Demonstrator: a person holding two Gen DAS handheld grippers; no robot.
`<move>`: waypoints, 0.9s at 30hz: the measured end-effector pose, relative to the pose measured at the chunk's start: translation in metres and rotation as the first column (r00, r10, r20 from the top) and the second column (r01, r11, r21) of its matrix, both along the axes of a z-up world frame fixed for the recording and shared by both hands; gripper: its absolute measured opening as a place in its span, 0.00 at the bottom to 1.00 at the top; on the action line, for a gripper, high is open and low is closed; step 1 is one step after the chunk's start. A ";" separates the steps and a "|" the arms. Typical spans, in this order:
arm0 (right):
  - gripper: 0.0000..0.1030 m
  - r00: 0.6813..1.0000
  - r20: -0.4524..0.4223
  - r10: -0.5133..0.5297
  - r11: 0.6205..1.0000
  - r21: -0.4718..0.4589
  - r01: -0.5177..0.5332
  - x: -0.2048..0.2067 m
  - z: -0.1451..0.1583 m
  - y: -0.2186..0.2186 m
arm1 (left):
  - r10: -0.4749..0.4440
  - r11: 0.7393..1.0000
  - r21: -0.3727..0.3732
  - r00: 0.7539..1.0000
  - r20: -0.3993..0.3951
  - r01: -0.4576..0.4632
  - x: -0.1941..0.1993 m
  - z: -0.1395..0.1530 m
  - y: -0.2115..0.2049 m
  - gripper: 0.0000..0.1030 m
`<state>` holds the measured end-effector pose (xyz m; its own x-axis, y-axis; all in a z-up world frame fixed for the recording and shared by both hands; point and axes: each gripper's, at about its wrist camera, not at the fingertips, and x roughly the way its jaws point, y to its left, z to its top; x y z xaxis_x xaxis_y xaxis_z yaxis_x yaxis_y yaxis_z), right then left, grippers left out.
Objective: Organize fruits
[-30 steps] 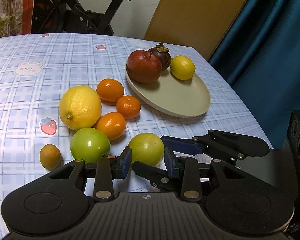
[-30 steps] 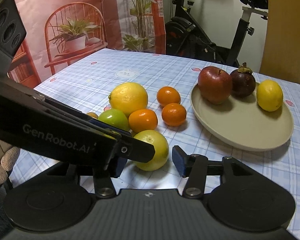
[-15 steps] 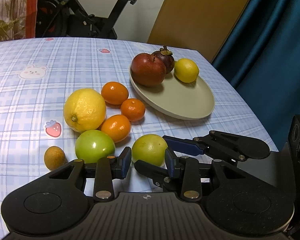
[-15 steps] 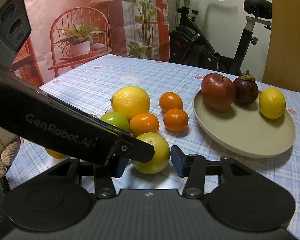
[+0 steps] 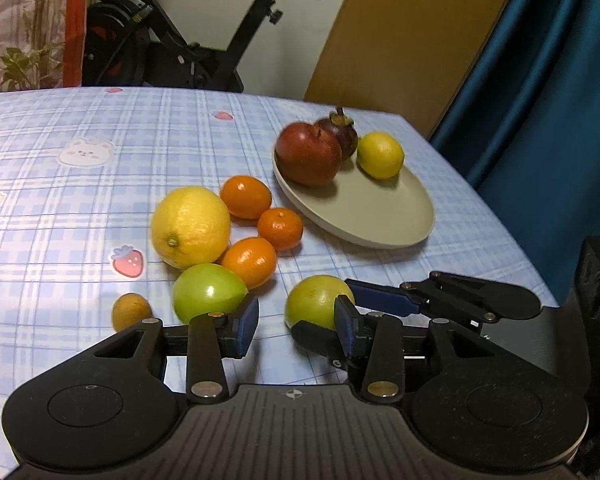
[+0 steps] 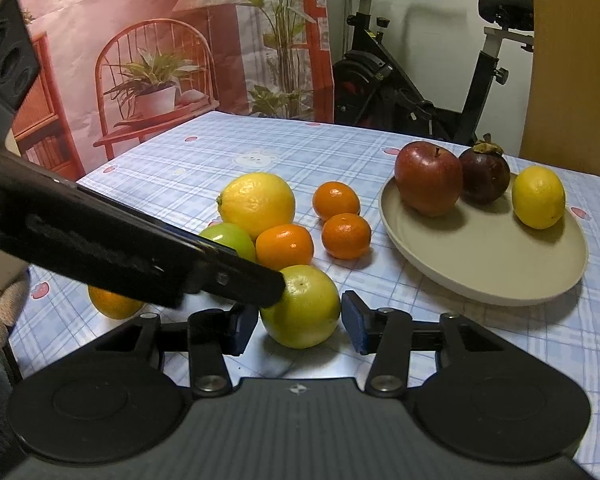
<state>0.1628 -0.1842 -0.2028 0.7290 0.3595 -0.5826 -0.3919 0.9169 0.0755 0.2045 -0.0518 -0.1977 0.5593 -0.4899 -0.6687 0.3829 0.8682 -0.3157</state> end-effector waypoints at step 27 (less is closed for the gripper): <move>0.47 0.999 -0.012 -0.049 0.998 0.032 0.050 -0.003 0.001 -0.011 | 0.169 0.984 0.054 0.984 0.049 -0.172 0.019 0.003 0.028 0.52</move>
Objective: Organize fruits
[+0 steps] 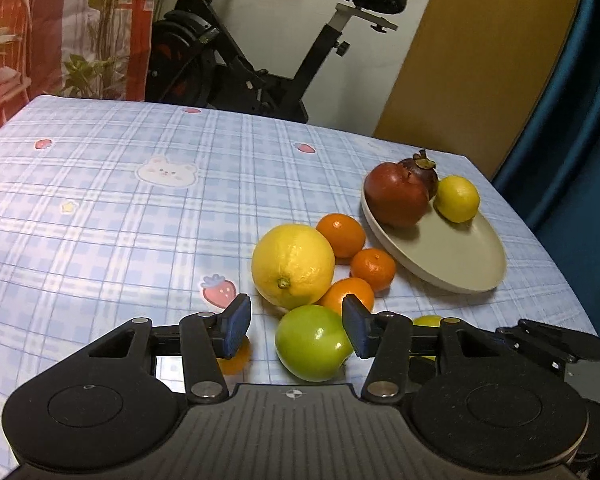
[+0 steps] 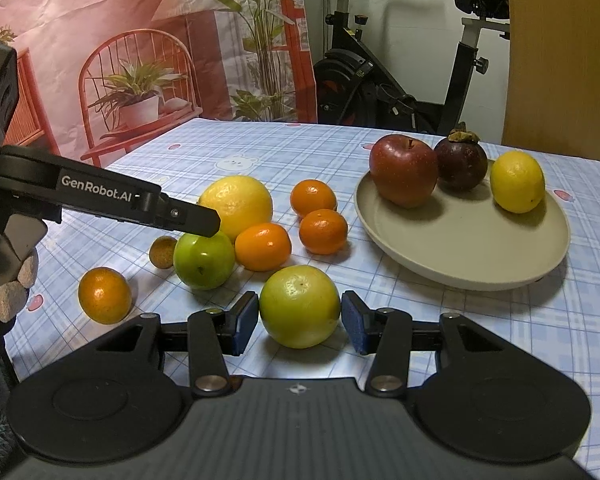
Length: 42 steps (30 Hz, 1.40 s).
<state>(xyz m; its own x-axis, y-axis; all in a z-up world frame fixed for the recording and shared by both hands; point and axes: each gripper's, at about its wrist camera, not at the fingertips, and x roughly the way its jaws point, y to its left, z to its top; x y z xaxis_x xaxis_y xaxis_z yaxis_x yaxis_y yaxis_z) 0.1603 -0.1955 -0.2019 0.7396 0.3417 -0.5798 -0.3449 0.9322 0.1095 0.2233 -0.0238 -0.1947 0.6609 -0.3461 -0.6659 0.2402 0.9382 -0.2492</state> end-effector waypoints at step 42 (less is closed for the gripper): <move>0.47 1.000 -0.004 -0.018 1.000 0.008 0.018 -0.005 0.002 -0.013 | -0.166 0.986 0.015 0.983 -0.078 0.168 -0.016 -0.016 -0.025 0.47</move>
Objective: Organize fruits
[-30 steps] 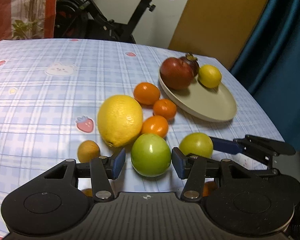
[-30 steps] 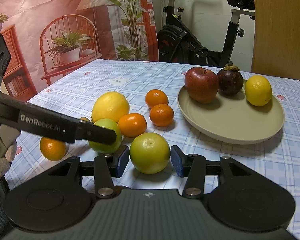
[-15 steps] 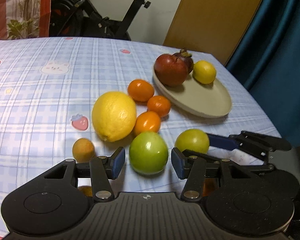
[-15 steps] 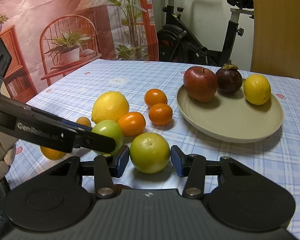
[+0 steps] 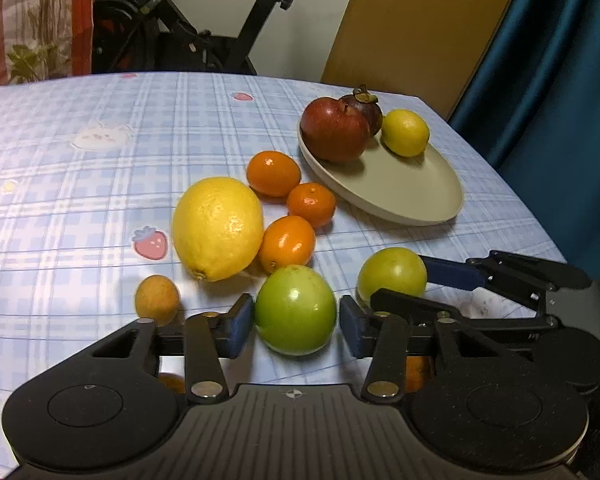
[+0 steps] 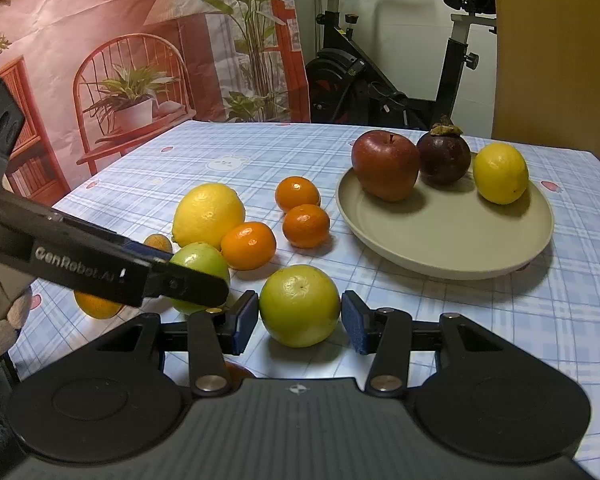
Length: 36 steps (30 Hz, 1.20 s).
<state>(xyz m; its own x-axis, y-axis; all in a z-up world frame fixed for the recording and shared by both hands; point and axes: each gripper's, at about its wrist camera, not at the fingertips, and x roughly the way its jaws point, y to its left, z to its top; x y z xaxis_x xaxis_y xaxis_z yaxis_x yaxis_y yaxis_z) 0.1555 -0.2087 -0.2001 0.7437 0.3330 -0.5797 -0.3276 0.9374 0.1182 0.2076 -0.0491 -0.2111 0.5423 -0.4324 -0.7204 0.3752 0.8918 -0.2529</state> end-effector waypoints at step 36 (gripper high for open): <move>0.47 1.000 -0.010 -0.025 0.999 0.037 0.026 0.004 0.001 -0.006 | -0.011 0.998 0.057 0.997 0.073 0.007 -0.021 0.005 -0.003 0.47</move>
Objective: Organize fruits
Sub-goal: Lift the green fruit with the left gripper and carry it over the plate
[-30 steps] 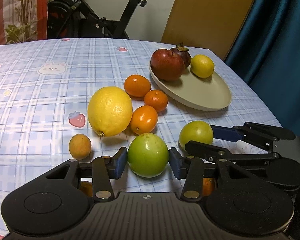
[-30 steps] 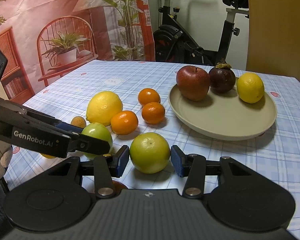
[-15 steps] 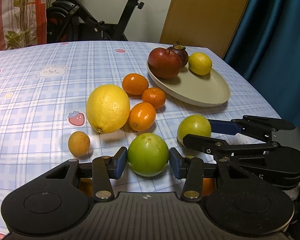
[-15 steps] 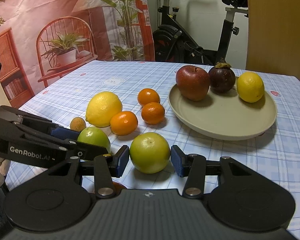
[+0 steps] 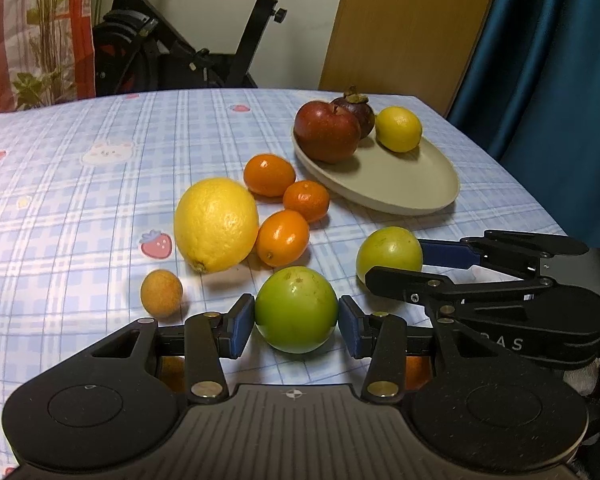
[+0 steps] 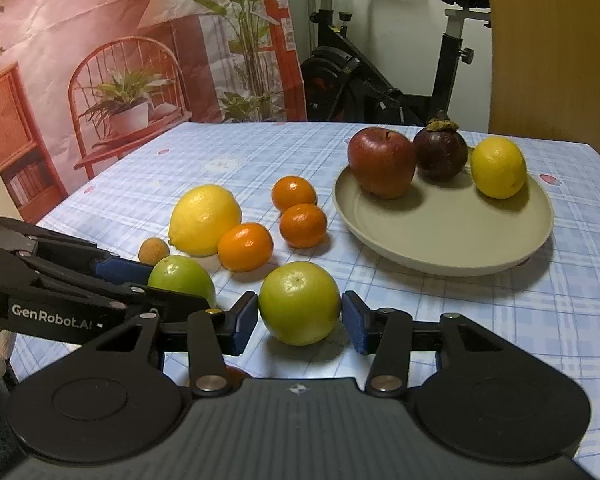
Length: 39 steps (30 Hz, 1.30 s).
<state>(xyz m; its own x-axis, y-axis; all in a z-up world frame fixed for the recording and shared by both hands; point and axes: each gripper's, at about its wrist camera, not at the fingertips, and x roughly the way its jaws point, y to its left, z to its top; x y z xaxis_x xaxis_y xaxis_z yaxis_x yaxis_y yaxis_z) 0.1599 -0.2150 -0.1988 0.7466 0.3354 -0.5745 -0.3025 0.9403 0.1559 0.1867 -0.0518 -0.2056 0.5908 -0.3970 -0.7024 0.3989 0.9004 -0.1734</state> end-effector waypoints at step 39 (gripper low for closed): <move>0.47 0.986 0.068 -0.152 0.982 -0.101 0.158 0.069 0.029 -0.110 | -0.137 0.990 -0.018 0.987 0.079 0.139 0.129 0.046 -0.136 0.47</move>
